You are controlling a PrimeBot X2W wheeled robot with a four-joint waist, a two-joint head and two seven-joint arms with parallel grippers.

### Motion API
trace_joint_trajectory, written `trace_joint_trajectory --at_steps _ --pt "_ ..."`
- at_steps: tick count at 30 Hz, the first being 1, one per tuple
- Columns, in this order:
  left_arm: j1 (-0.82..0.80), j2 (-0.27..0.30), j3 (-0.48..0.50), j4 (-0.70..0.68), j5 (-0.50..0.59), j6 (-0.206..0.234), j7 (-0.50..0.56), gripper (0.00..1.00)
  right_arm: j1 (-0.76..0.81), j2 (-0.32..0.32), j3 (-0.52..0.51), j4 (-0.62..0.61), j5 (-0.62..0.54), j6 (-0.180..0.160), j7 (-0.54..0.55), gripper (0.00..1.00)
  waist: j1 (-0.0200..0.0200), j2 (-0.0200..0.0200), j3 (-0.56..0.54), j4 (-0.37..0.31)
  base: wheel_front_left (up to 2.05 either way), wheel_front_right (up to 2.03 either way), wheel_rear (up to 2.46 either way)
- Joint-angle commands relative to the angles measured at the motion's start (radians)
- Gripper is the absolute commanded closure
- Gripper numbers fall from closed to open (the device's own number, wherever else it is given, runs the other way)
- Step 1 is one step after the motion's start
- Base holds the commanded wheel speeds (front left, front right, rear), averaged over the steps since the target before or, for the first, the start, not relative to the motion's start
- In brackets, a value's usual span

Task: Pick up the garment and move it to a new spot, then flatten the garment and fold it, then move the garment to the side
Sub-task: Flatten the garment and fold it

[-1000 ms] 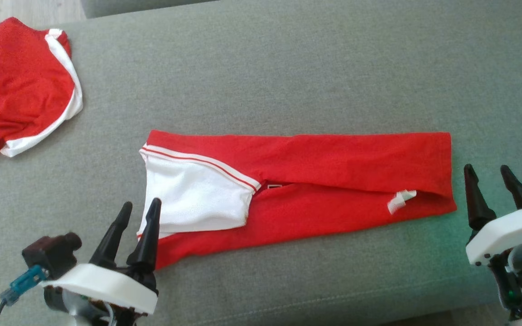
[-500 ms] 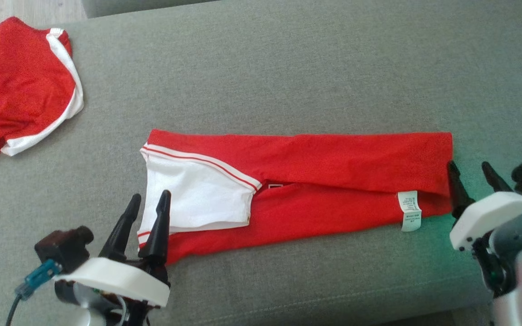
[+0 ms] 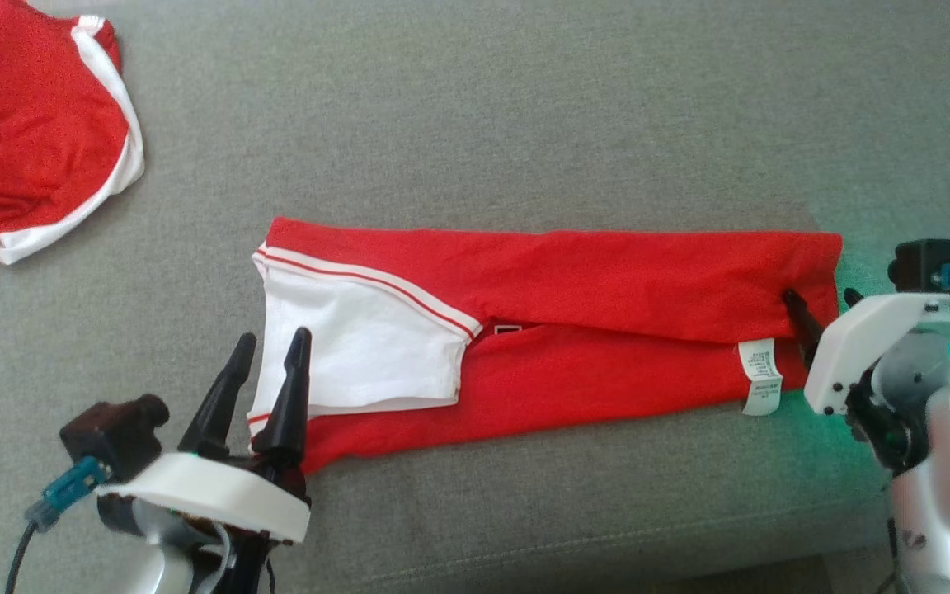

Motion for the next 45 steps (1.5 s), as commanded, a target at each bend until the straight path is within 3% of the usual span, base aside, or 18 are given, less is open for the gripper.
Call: trace_joint_trajectory --at_steps 1,13,14,15,16,26,37,45 --pt "-0.045 0.012 0.034 -0.038 0.012 0.004 -0.008 0.0 -0.039 -0.025 0.025 -0.018 0.007 0.007 0.015 0.0 0.0001 0.0 0.01 0.004 0.0 0.0 0.0" --pt "-0.058 0.025 0.037 -0.048 0.016 0.011 -0.004 0.0 -0.097 -0.029 0.036 0.059 0.065 0.007 0.062 0.0 0.0001 0.0 0.042 0.009 0.0 0.0 0.0" --pt "-0.058 0.026 0.037 -0.048 0.016 0.011 -0.004 0.0 -0.1 -0.028 0.037 0.062 0.069 0.007 0.061 0.18 0.0001 0.0 0.042 0.008 0.0 0.0 0.0" --pt "-0.058 0.027 0.037 -0.049 0.016 0.012 -0.003 0.0 -0.102 -0.027 0.036 0.065 0.075 0.007 0.058 0.67 0.0001 0.0 0.042 0.007 0.0 0.0 0.0" --pt "-0.059 0.028 0.037 -0.049 0.016 0.012 -0.003 0.0 -0.104 -0.025 0.036 0.066 0.082 0.007 0.052 1.0 0.0001 0.0 0.042 0.006 0.0 0.0 0.0" --pt "-0.057 0.026 0.032 -0.04 0.011 0.014 -0.003 0.0 -0.097 -0.046 0.027 0.033 0.144 0.007 -0.023 1.0 0.0001 0.0 0.016 -0.008 0.0 0.0 0.0" --pt "-0.06 0.02 0.013 -0.039 0.011 0.008 -0.008 0.0 -0.014 -0.104 -0.03 -0.145 0.193 0.007 -0.023 1.0 0.0001 0.0 -0.03 -0.035 0.0 0.0 0.0" --pt "-0.083 0.028 0.011 -0.03 0.02 0.006 -0.01 0.0 0.058 -0.048 0.072 -0.294 0.288 0.007 0.024 1.0 0.0001 0.0 -0.059 -0.05 0.0 0.0 0.0"
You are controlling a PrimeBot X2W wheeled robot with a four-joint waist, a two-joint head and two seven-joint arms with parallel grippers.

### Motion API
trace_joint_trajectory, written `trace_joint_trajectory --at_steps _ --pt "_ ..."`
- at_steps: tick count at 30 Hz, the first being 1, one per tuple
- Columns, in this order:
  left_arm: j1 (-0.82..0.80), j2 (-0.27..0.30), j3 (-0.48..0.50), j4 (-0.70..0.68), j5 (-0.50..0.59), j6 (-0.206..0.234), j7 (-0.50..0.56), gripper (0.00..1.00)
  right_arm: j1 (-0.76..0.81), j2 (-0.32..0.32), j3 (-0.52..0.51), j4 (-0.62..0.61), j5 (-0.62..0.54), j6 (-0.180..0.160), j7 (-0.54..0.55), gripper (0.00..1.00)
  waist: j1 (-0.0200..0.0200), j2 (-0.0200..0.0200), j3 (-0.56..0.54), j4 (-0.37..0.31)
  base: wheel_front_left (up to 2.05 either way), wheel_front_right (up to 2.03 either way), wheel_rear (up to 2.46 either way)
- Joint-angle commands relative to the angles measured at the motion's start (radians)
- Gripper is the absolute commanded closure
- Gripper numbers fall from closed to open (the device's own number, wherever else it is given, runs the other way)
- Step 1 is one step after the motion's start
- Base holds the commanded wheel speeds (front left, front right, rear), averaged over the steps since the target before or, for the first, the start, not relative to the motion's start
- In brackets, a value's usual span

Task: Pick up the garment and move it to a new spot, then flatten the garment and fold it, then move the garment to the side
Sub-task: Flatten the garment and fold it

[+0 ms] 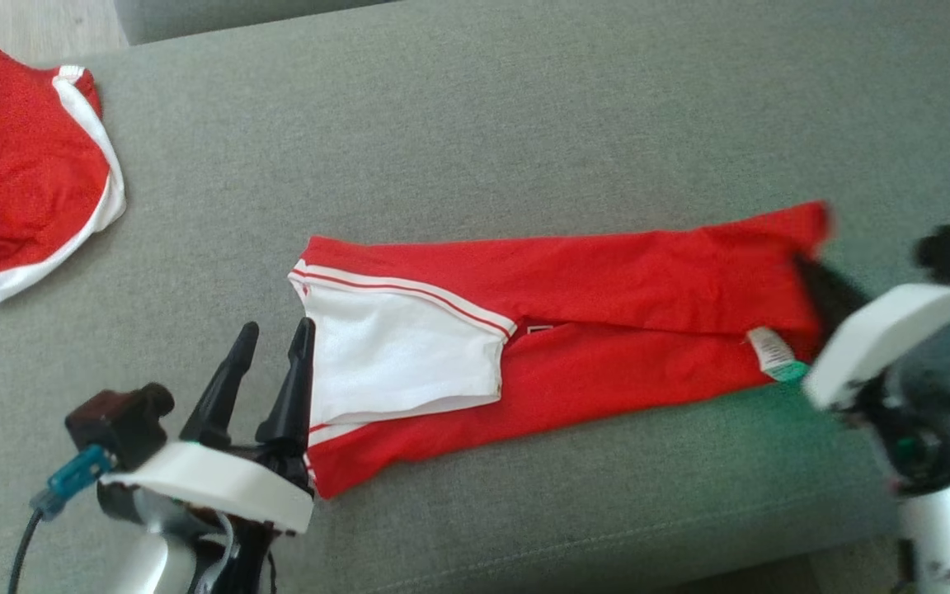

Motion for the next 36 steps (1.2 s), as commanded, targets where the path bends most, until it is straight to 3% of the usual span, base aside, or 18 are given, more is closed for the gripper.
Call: trace_joint_trajectory --at_steps 1,11,21,27,36 --pt "-0.061 0.019 0.031 -0.025 0.014 -0.005 -0.011 0.0 -0.006 0.009 0.063 -0.061 0.025 0.007 0.008 1.0 0.0 0.0 -0.007 -0.002 0.0 0.0 0.0" --pt "-0.083 0.014 0.024 0.019 0.01 -0.016 -0.022 0.0 -0.049 0.108 0.344 -0.06 0.168 0.007 -0.1 1.0 0.0 0.0 -0.038 0.043 0.0 0.0 0.0" --pt "-0.089 -0.003 0.007 0.043 0.003 -0.026 -0.032 0.0 -0.122 0.12 0.523 0.039 0.333 0.007 -0.228 1.0 0.0 0.0 -0.055 0.134 0.0 0.0 0.0" --pt "-0.095 -0.019 -0.015 0.067 0.0 -0.038 -0.039 0.0 -0.186 0.121 0.629 0.144 0.449 0.007 -0.303 1.0 0.0 0.0 -0.068 0.201 0.0 0.0 0.0" --pt "-0.098 -0.035 -0.035 0.092 -0.003 -0.047 -0.047 0.0 -0.3 0.121 0.749 0.394 0.628 0.007 -0.397 1.0 0.0 0.0 -0.071 0.275 0.0 0.0 0.0"
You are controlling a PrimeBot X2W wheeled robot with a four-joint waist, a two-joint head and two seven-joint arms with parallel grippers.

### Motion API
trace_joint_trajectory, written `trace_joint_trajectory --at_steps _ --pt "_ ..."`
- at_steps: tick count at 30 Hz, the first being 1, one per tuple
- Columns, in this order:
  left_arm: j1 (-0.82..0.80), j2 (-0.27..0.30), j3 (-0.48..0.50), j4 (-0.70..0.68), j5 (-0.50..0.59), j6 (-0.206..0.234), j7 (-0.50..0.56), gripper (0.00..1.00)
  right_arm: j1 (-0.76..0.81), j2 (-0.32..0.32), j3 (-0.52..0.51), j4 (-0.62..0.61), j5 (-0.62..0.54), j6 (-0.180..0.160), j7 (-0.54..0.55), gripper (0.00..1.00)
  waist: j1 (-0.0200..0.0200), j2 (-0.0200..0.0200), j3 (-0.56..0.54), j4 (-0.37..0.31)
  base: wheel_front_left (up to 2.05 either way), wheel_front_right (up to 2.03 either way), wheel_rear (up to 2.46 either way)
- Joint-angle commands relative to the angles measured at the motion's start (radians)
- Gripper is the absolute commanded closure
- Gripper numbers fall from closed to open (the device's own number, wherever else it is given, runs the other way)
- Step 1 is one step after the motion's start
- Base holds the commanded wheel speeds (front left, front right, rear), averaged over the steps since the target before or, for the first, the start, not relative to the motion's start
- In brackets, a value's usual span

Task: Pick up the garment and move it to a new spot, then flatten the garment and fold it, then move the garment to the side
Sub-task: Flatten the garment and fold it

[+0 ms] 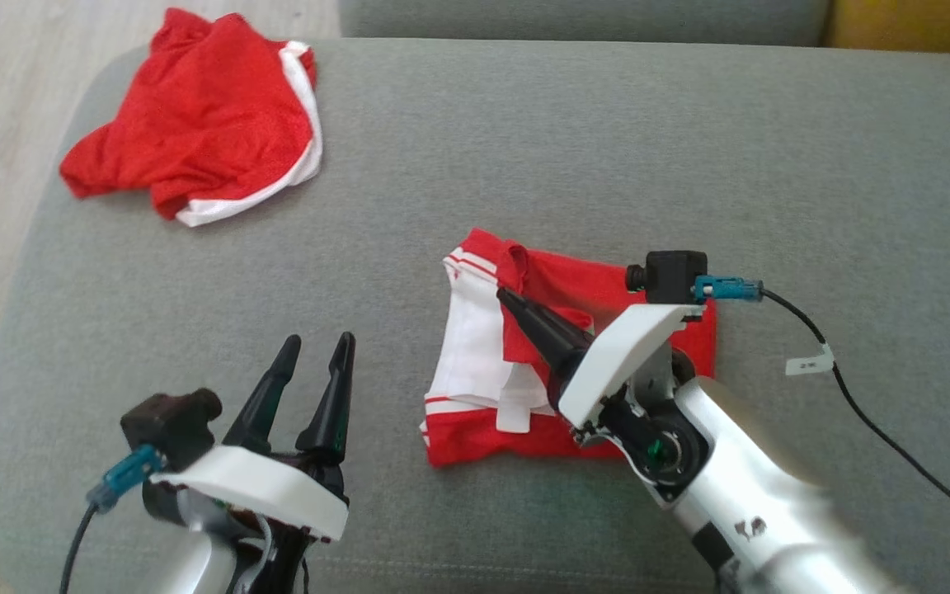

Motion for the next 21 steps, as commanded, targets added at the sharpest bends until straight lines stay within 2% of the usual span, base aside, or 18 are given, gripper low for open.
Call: trace_joint_trajectory --at_steps 1,3,4,5,11,15,21 --pt "-0.054 0.003 0.029 -0.025 -0.007 -0.004 -0.012 0.0 -0.051 0.018 0.021 -0.013 0.023 0.007 -0.024 1.0 0.0 0.0 0.003 0.01 0.0 0.0 0.0" --pt "-0.055 0.002 0.027 -0.023 -0.007 -0.005 -0.014 0.0 -0.083 0.018 0.049 0.034 0.061 0.007 -0.056 1.0 0.0 0.0 0.007 0.015 0.0 0.0 0.0" --pt "-0.056 0.002 0.026 -0.021 -0.008 -0.005 -0.015 0.0 -0.099 0.018 0.066 0.054 0.08 0.007 -0.072 0.54 0.0 0.0 0.008 0.017 0.0 0.0 0.0" --pt "-0.057 0.001 0.025 -0.019 -0.008 -0.006 -0.017 0.0 -0.113 0.018 0.083 0.072 0.101 0.007 -0.084 0.0 0.0 0.0 0.01 0.018 0.0 0.0 0.0" --pt "-0.064 -0.003 0.021 -0.009 -0.007 -0.004 -0.019 0.0 -0.19 0.018 0.186 0.126 0.225 0.007 -0.157 0.0 0.0 0.0 0.018 0.01 0.0 0.0 0.0" --pt "-0.067 0.0 0.023 -0.008 -0.007 -0.001 -0.021 0.0 -0.245 0.018 0.213 0.15 0.277 0.007 -0.238 0.0 0.0 0.0 0.021 -0.008 0.0 0.0 0.0" --pt "-0.065 0.005 0.031 -0.014 -0.008 0.008 -0.027 0.0 -0.338 0.018 0.217 0.254 0.205 0.007 -0.392 0.0 0.0 0.0 0.019 -0.042 0.0 0.0 0.0"
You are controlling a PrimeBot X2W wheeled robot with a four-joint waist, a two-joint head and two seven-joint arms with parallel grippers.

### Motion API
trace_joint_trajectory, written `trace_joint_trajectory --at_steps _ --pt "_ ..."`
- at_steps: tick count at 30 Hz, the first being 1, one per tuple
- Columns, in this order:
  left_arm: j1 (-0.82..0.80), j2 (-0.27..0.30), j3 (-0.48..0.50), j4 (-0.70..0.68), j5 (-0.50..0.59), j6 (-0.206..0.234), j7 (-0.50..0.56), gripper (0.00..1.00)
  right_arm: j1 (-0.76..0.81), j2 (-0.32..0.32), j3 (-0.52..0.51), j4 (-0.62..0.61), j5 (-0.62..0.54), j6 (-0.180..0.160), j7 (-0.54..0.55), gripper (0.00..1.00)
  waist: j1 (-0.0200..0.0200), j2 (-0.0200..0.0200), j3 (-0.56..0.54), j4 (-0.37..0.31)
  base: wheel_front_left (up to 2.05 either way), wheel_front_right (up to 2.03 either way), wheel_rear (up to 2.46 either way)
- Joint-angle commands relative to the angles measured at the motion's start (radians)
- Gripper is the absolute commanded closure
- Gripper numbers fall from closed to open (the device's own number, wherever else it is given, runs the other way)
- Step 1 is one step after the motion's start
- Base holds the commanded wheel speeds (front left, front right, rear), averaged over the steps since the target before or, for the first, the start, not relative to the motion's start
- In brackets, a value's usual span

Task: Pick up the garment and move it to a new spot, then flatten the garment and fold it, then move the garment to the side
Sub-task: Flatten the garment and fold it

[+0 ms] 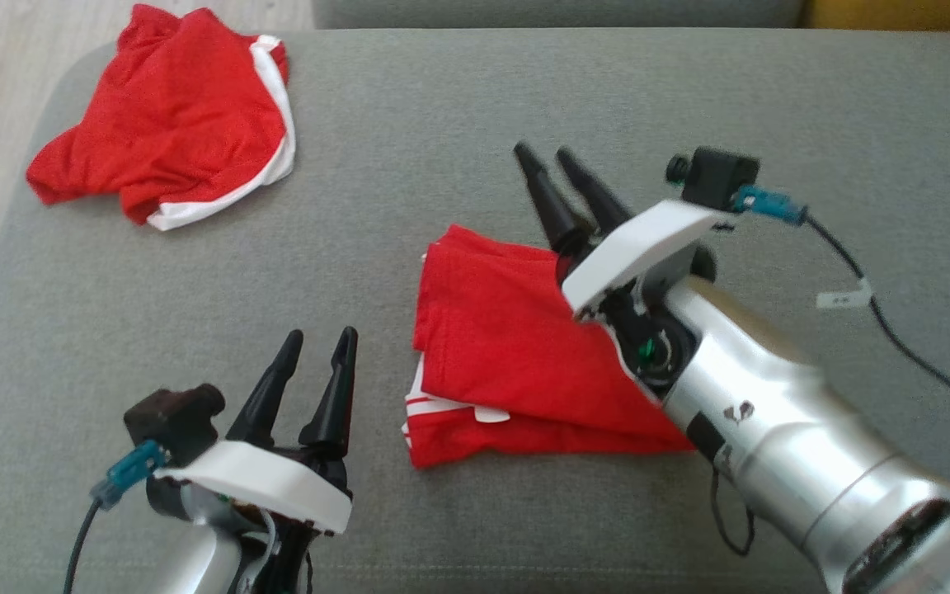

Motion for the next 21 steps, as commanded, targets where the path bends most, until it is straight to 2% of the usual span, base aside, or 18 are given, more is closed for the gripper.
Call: trace_joint_trajectory --at_steps 1,5,7,8,12,16,21 --pt "-0.046 0.012 0.043 -0.036 -0.002 0.008 -0.012 0.0 -0.027 0.02 -0.004 -0.01 -0.024 0.007 -0.024 0.0 0.0 0.0 -0.002 -0.012 0.0 0.0 0.0" --pt "-0.045 0.013 0.048 -0.038 0.002 0.016 -0.02 0.0 -0.043 0.019 -0.033 0.042 -0.128 0.007 -0.058 0.0 0.0 0.0 -0.007 -0.039 0.0 0.0 0.0" --pt "-0.048 0.014 0.048 -0.037 0.01 0.02 -0.025 0.0 -0.044 0.013 -0.086 0.054 -0.205 0.007 -0.062 0.0 0.0 0.0 -0.013 -0.053 0.0 0.0 0.0" --pt "-0.048 0.014 0.048 -0.037 0.01 0.02 -0.025 0.0 -0.044 0.013 -0.086 0.054 -0.205 0.007 -0.062 0.0 0.0 0.0 -0.013 -0.053 0.0 0.0 0.0" --pt "-0.062 0.009 0.046 -0.028 0.035 0.034 -0.041 0.0 0.034 -0.011 -0.297 -0.011 -0.434 0.007 -0.063 0.0 0.0 0.0 -0.03 -0.079 0.0 0.0 0.0" --pt "-0.067 -0.007 0.043 -0.01 0.062 0.048 -0.062 0.0 0.208 -0.006 -0.517 -0.135 -0.689 0.007 -0.063 0.0 0.0 0.0 -0.05 -0.097 0.0 0.0 0.0" --pt "-0.058 -0.024 0.042 0.024 0.097 0.051 -0.081 0.0 0.425 0.015 -0.701 -0.301 -0.904 0.007 -0.063 0.0 0.0 0.0 -0.067 -0.106 0.0 0.0 0.0"
